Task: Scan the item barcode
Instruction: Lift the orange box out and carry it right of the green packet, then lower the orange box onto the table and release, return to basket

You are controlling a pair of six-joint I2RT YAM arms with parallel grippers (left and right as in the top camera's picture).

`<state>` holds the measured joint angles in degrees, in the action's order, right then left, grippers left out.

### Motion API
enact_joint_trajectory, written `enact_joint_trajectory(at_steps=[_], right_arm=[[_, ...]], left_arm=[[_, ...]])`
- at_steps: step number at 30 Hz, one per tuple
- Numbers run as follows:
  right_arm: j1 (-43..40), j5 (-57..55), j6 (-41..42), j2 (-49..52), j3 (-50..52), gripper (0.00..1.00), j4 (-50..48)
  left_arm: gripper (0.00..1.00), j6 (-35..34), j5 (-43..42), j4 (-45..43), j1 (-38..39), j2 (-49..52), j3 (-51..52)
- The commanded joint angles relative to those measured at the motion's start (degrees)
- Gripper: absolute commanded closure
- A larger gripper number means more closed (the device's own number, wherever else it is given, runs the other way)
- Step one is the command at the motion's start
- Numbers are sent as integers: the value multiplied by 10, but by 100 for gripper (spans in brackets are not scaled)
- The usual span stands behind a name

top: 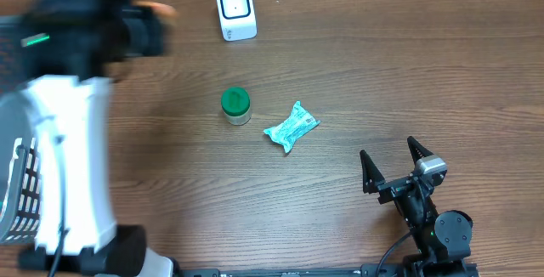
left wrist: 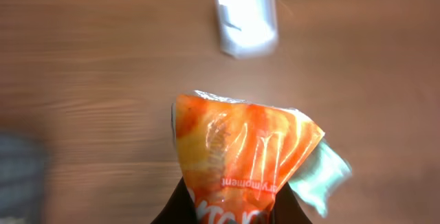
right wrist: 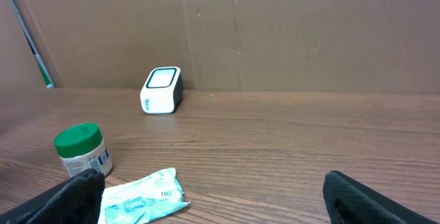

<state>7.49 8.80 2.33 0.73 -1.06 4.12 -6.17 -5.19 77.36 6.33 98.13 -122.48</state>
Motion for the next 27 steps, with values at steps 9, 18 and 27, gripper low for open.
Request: enact_joint_trajectory(at_steps=[9,18,27], right_arm=[[-3,3,-3,-5,6,0,-2],[-3,3,-3,-5,6,0,-2],[-3,3,-3,-5,6,0,-2]], left_arm=[[96,-42,-21,-106,260,196,83],[89,-63,-24,-139,328,281,83],[46,-62,-23,-163,334,292,84]])
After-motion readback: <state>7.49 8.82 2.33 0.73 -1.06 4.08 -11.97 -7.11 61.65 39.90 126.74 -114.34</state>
